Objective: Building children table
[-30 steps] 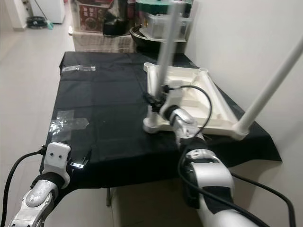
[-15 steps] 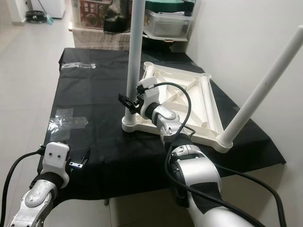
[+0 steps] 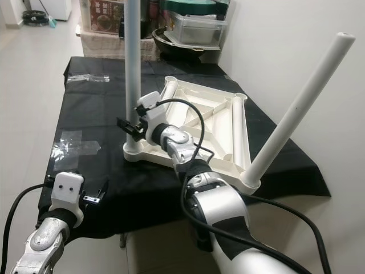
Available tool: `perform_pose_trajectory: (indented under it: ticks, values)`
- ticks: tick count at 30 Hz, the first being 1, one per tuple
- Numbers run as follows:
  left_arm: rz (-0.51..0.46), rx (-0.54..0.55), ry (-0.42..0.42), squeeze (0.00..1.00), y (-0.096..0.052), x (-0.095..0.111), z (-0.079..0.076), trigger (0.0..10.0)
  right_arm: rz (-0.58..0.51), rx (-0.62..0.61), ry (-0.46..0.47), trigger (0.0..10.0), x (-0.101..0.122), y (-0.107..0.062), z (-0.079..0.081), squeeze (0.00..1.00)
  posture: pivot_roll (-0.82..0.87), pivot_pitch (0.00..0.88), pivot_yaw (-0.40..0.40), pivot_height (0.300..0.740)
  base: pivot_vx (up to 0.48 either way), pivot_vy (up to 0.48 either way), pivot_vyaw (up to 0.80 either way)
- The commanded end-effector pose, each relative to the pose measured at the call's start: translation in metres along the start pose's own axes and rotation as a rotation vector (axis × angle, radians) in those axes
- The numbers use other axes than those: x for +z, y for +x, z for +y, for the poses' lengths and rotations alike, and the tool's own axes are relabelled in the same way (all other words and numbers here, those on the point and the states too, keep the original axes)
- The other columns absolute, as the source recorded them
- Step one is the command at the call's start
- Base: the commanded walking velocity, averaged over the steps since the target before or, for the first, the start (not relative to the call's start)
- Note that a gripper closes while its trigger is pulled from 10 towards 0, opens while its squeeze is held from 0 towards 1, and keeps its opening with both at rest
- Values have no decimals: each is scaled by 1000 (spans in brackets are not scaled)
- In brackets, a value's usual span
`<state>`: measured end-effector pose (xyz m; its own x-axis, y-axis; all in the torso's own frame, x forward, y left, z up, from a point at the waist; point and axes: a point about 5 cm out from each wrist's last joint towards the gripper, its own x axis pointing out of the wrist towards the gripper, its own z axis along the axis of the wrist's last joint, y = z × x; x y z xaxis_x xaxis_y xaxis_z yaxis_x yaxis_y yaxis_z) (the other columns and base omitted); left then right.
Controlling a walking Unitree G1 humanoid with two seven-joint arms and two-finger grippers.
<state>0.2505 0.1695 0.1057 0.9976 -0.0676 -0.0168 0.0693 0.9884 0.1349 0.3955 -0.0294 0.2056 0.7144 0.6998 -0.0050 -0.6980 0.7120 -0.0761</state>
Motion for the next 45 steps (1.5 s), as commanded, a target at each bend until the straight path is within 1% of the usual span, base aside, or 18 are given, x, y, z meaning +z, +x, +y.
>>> perform_pose_trajectory:
  ticks: [1, 10, 11, 12, 13, 14, 24, 27, 28, 29, 30, 33, 35, 36, 38, 39, 41, 45]
  values:
    - [-6, -7, 9, 0, -1, 0, -2, 10000, -12, 27, -39, 10000, 5, 5, 7, 0, 122, 0, -182, 740, 0, 0, 0]
    - [-10, -17, 9, 0, 2, 2, -5, 10000, -15, -19, -21, 10000, 4, 15, 24, 0, 122, 0, -182, 740, 0, 0, 0]
    - [-10, -15, 9, 0, 2, 2, -4, 10000, -23, -37, 1, 8235, 5, 16, 25, 0, 124, 0, -183, 740, 0, 0, 0]
    - [-10, -15, 9, 0, 2, 2, -4, 10000, -23, -37, 1, 8235, 5, 16, 25, 0, 124, 0, -183, 740, 0, 0, 0]
    - [-9, -13, 10, 0, 1, 1, -4, 10000, -33, -60, 25, 1020, 6, 17, 25, 0, 124, 0, -183, 740, 0, 0, 0]
    - [-7, -12, 10, 0, 0, 1, -3, 10000, -40, -84, 57, 0, 6, 17, 24, 0, 124, 0, -184, 740, 0, 0, 0]
    - [-4, -21, 7, 0, 2, 0, -6, 10000, -13, -267, 136, 0, -1, 15, 17, 0, 112, 0, -176, 740, 0, 0, 0]
    - [-6, -26, 7, 0, 3, 0, -7, 10000, 46, -453, 136, 0, -11, 8, 4, 0, 100, 0, -169, 740, 0, 0, 0]
    - [-7, -26, 7, 0, 3, 0, -7, 10000, 80, -592, 142, 0, -17, 1, -6, 0, 99, 0, -168, 740, 0, 0, 0]
    - [-7, -26, 7, 0, 3, 0, -7, 10000, 80, -592, 142, 0, -17, 1, -6, 0, 99, 0, -168, 740, 0, 0, 0]
    - [-7, -25, 7, 0, 3, 0, -7, 10000, 105, -736, 133, 0, -25, -10, -18, 0, 95, 0, -165, 740, 0, 0, 0]
    - [-6, -25, 6, 0, 3, -1, -6, 10000, 121, -845, 134, 0, -31, -20, -28, 0, 95, 0, -165, 740, 0, 0, 0]
    - [-2, -26, 5, 0, 1, -2, -6, 10000, 126, -1008, 104, 0, -45, -47, -53, 0, 85, 0, -154, 740, 0, 0, 0]
    - [-2, -26, 5, 0, 1, -2, -6, 10000, 126, -1008, 104, 0, -45, -47, -53, 0, 85, 0, -154, 740, 0, 0, 0]
    - [0, -28, 5, 0, 1, -2, -6, 10000, 130, -1160, 66, 0, -47, -76, -83, 0, 76, 0, -149, 740, 0, 0, 0]
    - [0, -28, 5, 0, 1, -2, -6, 10000, 130, -1160, 66, 0, -47, -76, -83, 0, 76, 0, -149, 740, 0, 0, 0]
    - [0, -31, 5, 0, 2, -2, -6, 10000, 91, -1377, -6, 0, -30, -119, -126, 0, 65, 0, -142, 740, 0, 0, 0]
    - [-1, -34, 5, 0, 3, -2, -6, 10000, 66, -1495, -49, 0, -18, -143, -146, 0, 59, 0, -136, 740, 0, 0, 0]
